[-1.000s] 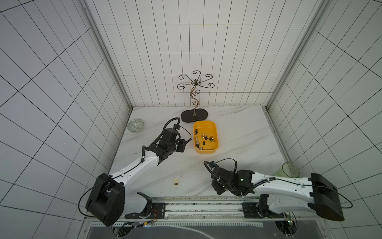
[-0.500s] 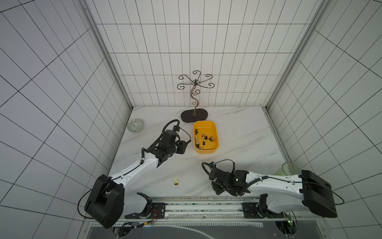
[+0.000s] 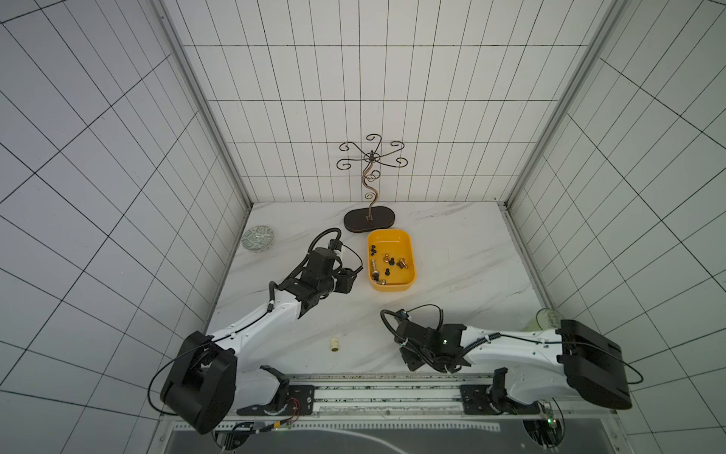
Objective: Put the chess pieces into the storage box
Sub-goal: Pick up the chess piece at the center of the board, then place the chess piece in the storage box.
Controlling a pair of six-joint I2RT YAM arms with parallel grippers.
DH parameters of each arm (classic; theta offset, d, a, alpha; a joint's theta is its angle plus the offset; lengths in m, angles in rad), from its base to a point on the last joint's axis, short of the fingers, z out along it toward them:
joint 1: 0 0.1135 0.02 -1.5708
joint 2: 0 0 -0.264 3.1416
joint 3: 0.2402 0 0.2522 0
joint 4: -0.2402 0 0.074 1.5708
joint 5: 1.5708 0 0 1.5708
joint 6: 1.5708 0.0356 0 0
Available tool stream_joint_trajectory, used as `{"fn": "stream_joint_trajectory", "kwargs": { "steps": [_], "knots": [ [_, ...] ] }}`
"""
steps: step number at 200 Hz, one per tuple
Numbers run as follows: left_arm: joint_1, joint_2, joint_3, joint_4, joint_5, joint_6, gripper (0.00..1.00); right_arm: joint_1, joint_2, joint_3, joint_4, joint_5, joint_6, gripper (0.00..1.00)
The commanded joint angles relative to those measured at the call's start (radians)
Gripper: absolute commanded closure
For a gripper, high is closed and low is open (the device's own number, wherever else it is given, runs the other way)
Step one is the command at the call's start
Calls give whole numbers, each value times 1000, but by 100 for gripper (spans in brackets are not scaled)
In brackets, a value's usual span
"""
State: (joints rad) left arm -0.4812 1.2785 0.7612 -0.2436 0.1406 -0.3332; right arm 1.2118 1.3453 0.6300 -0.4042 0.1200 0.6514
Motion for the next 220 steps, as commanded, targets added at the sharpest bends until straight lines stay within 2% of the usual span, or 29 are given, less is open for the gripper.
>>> {"fn": "stream_joint_trajectory", "kwargs": {
  "steps": [1, 43, 63, 86, 119, 148, 185, 220],
  "knots": [
    [4, -19, -12, 20, -1, -9, 57, 5, -18, -38, -15, 12, 9, 88],
    [4, -25, 1, 2, -16, -4, 57, -38, -96, 39, -51, 37, -51, 90],
    [4, -34, 6, -2, -27, -6, 57, -129, -131, 108, -50, 13, -139, 90],
    [5, -43, 9, -10, -34, -10, 57, -282, -111, 216, -37, -32, -291, 89],
    [4, -47, 10, -23, -22, -16, 57, -482, 44, 415, -24, -93, -507, 89],
    [4, -52, 16, -40, -19, -12, 57, -615, 221, 578, 7, -194, -595, 90],
    [5, -50, 20, -56, -23, -12, 57, -698, 431, 792, -6, -262, -646, 90],
    [5, -33, 8, -40, 17, -27, 57, -726, 587, 939, -42, -270, -675, 89]
  ]
}}
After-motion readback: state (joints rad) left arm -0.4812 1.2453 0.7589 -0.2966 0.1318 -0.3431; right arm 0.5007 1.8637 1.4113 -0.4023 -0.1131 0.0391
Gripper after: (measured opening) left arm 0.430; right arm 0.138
